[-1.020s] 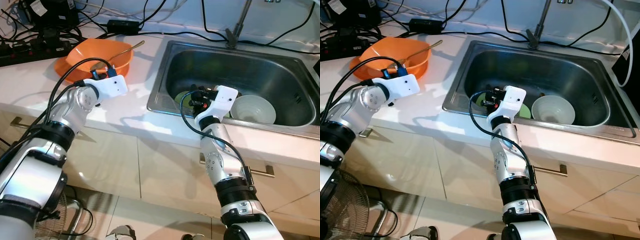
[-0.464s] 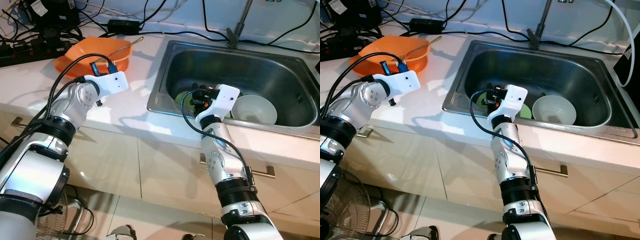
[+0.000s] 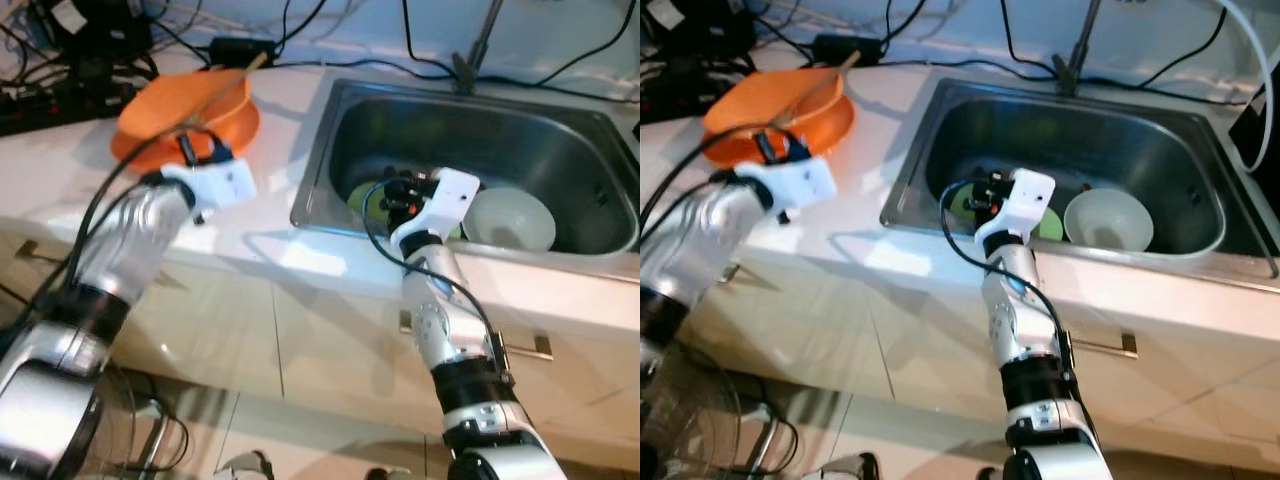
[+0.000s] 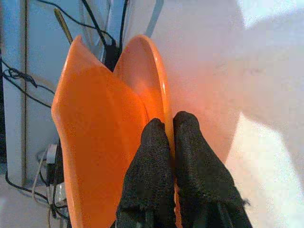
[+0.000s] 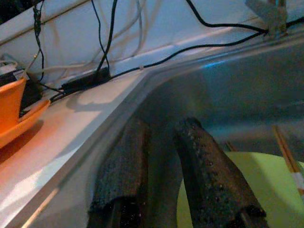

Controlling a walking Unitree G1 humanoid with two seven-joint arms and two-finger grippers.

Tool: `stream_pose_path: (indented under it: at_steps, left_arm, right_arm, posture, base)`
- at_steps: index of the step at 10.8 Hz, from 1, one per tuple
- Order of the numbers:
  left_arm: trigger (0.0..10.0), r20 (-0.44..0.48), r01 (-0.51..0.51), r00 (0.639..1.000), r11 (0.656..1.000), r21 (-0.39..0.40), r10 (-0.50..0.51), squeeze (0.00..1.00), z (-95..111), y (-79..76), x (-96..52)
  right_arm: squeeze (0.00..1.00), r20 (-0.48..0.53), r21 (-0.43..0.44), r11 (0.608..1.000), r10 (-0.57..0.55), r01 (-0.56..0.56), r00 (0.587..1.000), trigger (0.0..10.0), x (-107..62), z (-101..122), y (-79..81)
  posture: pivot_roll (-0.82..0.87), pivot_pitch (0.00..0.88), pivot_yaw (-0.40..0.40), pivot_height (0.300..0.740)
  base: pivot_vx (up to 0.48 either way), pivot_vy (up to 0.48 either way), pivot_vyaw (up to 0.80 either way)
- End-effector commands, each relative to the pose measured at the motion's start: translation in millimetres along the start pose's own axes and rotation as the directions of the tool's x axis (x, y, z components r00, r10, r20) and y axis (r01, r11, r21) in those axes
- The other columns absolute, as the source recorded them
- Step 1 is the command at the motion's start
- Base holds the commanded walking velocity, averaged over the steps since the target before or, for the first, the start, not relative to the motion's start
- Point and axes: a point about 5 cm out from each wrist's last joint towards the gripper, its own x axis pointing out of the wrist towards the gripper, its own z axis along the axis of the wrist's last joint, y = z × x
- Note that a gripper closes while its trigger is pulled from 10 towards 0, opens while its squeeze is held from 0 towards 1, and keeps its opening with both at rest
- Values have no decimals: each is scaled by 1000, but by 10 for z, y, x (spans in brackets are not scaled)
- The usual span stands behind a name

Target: Kitchen organization

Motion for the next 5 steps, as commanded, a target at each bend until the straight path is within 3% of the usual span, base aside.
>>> stream_pose_path:
  at_steps: [1,5]
  left_arm:
    - [10000,-17,190,982,982,3,-190,0,-26,-500,-64]
    - [10000,11,274,961,960,50,-275,0,79,-670,-466]
  right_arm:
    - [0,-4,4,1000,-6,6,1000,10000,10,1,-3]
    - [0,-6,6,1000,3,-3,1000,10000,14,-4,32]
  posture:
    - [93,103,-24,740]
    - [106,112,-27,740]
  base:
    - [0,0,0]
    - [0,0,0]
